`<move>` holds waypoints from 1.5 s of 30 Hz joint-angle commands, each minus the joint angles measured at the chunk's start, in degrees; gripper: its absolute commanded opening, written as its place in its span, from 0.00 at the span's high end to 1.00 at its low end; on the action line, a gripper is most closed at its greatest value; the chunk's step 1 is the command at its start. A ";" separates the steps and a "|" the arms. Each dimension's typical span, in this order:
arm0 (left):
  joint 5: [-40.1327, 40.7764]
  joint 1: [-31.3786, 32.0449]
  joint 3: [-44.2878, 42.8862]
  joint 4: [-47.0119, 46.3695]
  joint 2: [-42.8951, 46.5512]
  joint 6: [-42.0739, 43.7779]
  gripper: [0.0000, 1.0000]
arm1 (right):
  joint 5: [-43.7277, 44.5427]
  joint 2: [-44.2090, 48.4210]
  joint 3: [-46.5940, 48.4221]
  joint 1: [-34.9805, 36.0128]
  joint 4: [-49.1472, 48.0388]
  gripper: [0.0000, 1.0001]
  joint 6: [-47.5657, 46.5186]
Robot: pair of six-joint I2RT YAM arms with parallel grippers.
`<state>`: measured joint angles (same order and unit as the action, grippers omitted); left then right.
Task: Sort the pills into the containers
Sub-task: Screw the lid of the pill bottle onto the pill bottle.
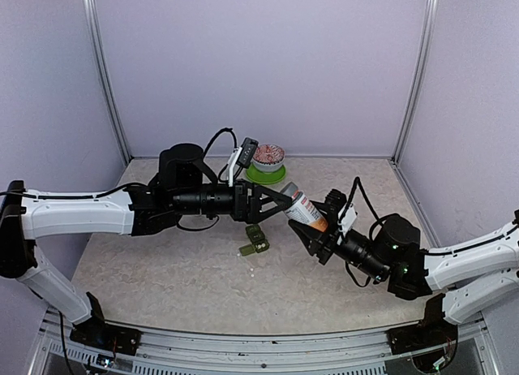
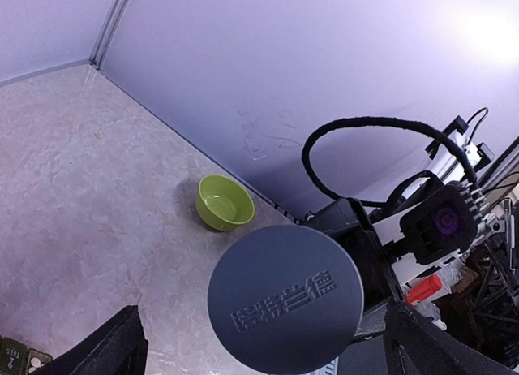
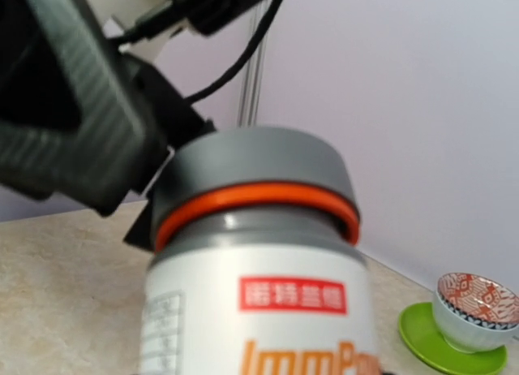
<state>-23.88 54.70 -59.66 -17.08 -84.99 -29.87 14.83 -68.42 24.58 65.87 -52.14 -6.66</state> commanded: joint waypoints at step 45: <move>-14.00 -3.75 -3.55 5.76 1.36 1.93 0.01 | -7.60 3.84 -3.30 -0.65 -2.25 0.61 -8.10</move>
<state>-32.42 50.92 -60.93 -12.71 -82.91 -29.58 9.06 -66.30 21.39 65.76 -54.37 -12.58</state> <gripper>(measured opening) 0.987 0.514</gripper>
